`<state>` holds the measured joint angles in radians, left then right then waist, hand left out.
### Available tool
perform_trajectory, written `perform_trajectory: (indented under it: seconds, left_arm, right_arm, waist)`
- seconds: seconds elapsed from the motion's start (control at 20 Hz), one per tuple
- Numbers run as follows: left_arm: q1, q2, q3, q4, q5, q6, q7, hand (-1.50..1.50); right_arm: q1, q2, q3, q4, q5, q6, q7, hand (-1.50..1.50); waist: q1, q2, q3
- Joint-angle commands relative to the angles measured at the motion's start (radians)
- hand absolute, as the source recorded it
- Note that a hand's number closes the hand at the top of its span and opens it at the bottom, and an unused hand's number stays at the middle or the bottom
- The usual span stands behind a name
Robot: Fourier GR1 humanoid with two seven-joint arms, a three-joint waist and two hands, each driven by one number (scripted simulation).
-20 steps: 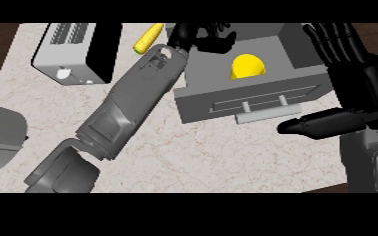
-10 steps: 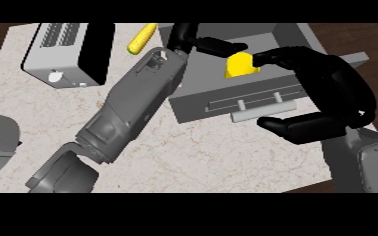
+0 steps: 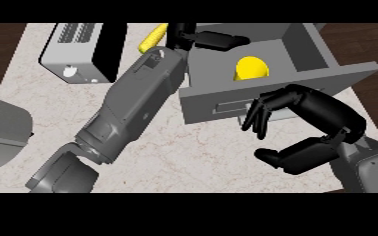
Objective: Pick up the cup, place it into the drawer and close the drawer
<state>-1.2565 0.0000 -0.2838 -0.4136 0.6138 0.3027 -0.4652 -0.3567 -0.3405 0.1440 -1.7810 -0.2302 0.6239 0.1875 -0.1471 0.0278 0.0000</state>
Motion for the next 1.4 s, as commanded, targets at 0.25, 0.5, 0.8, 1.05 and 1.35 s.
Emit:
perform_trajectory:
  seconds: [0.25,0.5,0.8,1.05,1.35]
  left_arm:
    - [0.022,0.0,0.02,0.032,0.054,-0.012,-0.083,-1.5]
    - [0.057,0.009,0.053,0.003,0.064,-0.052,-0.093,-1.5]
    - [0.157,0.072,0.051,-0.083,0.069,-0.1,-0.097,-1.5]
    - [0.273,0.102,0.035,-0.172,0.068,-0.157,-0.096,-1.5]
    - [0.303,0.132,0.037,-0.223,0.082,-0.19,-0.059,-1.5]
  right_arm:
    - [0.079,-0.043,0.127,0.011,0.448,-0.099,-0.07,-1.5]
    - [0.057,-0.009,0.186,0.288,0.627,-0.201,-0.181,-1.5]
    - [-0.048,0.039,0.246,0.662,0.763,-0.289,-0.345,1.5]
    - [-0.231,0.067,0.147,0.975,0.765,-0.353,-0.451,1.5]
    - [-0.412,0.03,-0.005,1.161,0.712,-0.428,-0.551,1.5]
  waist:
    - [0.096,-0.011,0.001]
    - [0.148,-0.015,0.001]
    - [0.196,-0.018,0.002]
    - [0.231,-0.018,0.002]
    - [0.282,-0.002,0.005]
